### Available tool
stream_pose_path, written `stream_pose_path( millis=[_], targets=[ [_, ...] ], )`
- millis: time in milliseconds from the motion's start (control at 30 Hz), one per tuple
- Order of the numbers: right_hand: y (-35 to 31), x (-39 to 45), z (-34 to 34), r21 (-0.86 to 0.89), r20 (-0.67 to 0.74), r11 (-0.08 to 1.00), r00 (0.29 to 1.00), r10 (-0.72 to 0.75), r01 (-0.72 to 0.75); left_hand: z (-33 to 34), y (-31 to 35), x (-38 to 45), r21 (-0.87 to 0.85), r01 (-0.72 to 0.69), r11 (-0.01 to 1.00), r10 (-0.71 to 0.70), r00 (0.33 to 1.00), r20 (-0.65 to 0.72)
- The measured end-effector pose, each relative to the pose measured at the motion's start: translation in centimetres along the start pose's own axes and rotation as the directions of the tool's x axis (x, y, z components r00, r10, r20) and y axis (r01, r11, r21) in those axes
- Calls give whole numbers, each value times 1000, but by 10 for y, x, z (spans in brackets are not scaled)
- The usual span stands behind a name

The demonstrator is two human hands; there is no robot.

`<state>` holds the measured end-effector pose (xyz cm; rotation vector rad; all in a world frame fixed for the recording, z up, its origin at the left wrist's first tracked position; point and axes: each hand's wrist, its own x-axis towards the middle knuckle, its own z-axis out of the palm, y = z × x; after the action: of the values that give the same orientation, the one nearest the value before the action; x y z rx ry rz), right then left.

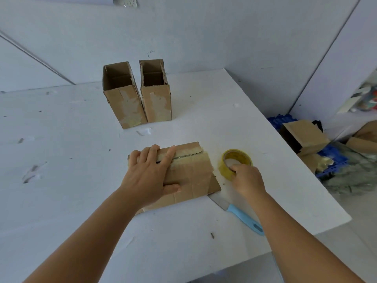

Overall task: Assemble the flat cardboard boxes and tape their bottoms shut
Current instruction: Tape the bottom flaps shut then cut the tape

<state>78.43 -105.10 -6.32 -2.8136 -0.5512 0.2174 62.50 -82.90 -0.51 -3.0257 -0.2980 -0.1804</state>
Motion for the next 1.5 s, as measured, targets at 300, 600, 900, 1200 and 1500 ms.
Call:
stream_pose_path(
  millis=[300,600,900,1200,1500],
  targets=[
    [-36,-16,-50,414,-211,897,975,-73,157,-1,2,-5,-24,10,1000,-11,1000,-25],
    [-101,-37,-63,454,-450,762,857,-252,462,-9,5,-9,-36,13,999,-14,1000,-22],
    [-121,-32,-29,357,-531,723,765,-363,591,-30,3,-20,-402,123,907,-130,991,11],
    [-123,-31,-29,288,-585,691,693,-421,663,-67,8,-7,-934,177,311,-499,866,-2],
    [-127,-33,-35,328,-650,602,637,-415,728,-76,8,-2,-984,167,64,-610,787,94]
  ],
)
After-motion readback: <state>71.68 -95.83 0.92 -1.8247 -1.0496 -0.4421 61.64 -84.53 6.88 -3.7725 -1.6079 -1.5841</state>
